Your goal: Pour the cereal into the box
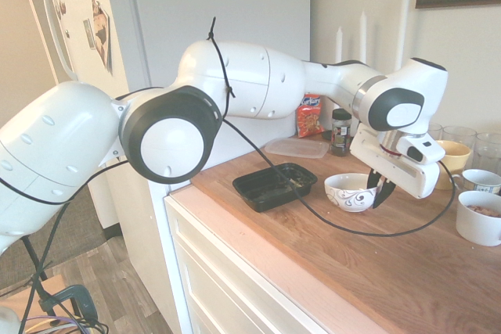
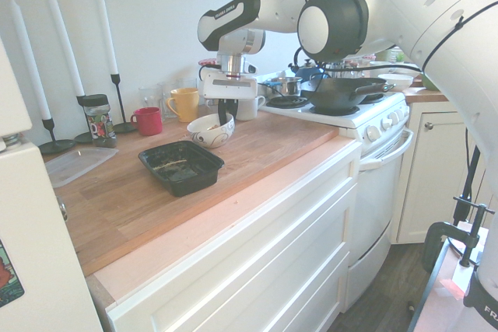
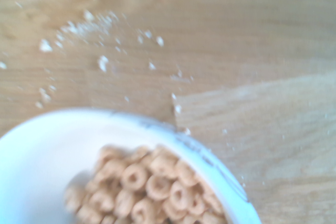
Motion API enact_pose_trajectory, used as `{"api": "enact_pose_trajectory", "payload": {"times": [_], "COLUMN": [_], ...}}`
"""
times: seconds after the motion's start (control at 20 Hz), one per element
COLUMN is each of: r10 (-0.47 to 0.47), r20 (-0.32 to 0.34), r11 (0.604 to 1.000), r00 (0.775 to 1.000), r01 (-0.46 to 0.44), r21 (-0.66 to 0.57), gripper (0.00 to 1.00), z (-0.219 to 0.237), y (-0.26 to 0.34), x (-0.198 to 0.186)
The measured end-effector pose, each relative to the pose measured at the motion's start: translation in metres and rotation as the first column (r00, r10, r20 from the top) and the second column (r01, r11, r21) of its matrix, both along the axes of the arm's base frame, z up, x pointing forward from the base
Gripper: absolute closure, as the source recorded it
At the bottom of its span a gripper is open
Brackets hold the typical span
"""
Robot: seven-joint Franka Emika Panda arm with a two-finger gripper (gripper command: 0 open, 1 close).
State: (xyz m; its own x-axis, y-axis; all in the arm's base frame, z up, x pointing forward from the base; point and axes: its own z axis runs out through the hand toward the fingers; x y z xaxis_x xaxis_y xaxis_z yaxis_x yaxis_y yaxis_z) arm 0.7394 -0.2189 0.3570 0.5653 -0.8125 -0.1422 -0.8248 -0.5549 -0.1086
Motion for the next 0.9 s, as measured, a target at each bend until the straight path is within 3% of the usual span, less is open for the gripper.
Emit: {"api": "enact_pose_trajectory", "payload": {"times": [0.35,0.9], "r10": [0.004,0.090], "r20": [0.022,0.077], "r11": [0.999,0.981], "r00": [1.000,0.993], "r01": [-0.003,-0.075], "r21": [-0.035,-0.176], "gripper": [1.00,1.00], "z": [0.023,0.124], "y": [-0.004,0.037], "x": [0.001,-0.006]}}
